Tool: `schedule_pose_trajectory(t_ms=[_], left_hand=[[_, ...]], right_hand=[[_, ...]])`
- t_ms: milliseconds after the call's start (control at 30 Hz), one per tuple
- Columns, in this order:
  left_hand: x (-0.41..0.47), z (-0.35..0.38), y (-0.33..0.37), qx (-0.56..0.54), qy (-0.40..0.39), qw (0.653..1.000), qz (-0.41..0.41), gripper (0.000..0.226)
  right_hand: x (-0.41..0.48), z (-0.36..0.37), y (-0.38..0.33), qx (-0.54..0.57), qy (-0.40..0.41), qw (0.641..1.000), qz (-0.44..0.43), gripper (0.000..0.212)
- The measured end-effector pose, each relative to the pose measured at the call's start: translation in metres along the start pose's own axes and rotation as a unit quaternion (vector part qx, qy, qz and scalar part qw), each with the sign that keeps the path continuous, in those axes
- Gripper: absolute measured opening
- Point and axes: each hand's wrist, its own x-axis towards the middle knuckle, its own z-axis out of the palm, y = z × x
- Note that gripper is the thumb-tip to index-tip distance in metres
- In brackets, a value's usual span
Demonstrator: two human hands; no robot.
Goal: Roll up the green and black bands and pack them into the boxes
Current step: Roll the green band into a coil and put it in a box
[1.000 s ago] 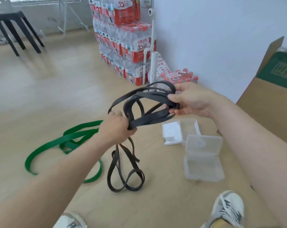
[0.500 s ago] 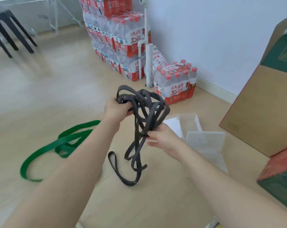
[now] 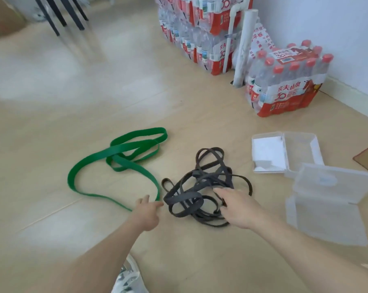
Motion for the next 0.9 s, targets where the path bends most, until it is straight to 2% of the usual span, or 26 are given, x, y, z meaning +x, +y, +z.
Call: schedule_pose_trajectory(t_ms=[67, 133, 233, 400, 467, 567, 700, 800, 900], left_hand=[[-0.002, 0.022, -0.012, 0.03, -0.034, 0.999, -0.001, 0.058], [-0.004, 0.038, -0.022, 0.042, -0.016, 0.999, 0.006, 0.05], [-0.003, 0.042, -0.043, 0.045, 0.028, 0.998, -0.014, 0.03], [-0.023, 0.004, -0.122, 0.074, 0.098, 0.99, -0.069, 0.015], [-0.041, -0.024, -0.161, 0.104, 0.115, 0.984, -0.088, 0.012], [-0.077, -0.067, -0.2, 0.121, 0.089, 0.982, -0.117, 0.015], [-0.131, -0.103, -0.204, 0.11, 0.078, 0.982, -0.134, 0.023], [-0.177, -0.131, -0.182, 0.075, 0.134, 0.977, -0.145, 0.025], [-0.22, -0.161, -0.149, -0.019, 0.224, 0.963, -0.146, 0.021]], right_hand=[[-0.002, 0.016, 0.001, -0.048, -0.022, 0.997, -0.065, 0.058], [-0.005, 0.029, 0.007, -0.13, -0.064, 0.985, -0.098, 0.065], [-0.001, 0.046, 0.012, -0.198, -0.11, 0.972, -0.069, 0.077], [0.01, 0.069, 0.003, -0.251, -0.158, 0.953, -0.057, 0.103], [0.013, 0.065, 0.006, -0.285, -0.153, 0.945, -0.054, 0.106], [0.016, 0.052, 0.014, -0.325, -0.13, 0.936, -0.047, 0.104], [0.009, 0.043, 0.02, -0.38, -0.108, 0.918, 0.027, 0.072], [0.001, 0.027, 0.019, -0.347, -0.114, 0.928, 0.07, 0.059], [-0.018, -0.009, -0.015, -0.258, -0.107, 0.957, 0.073, 0.054]])
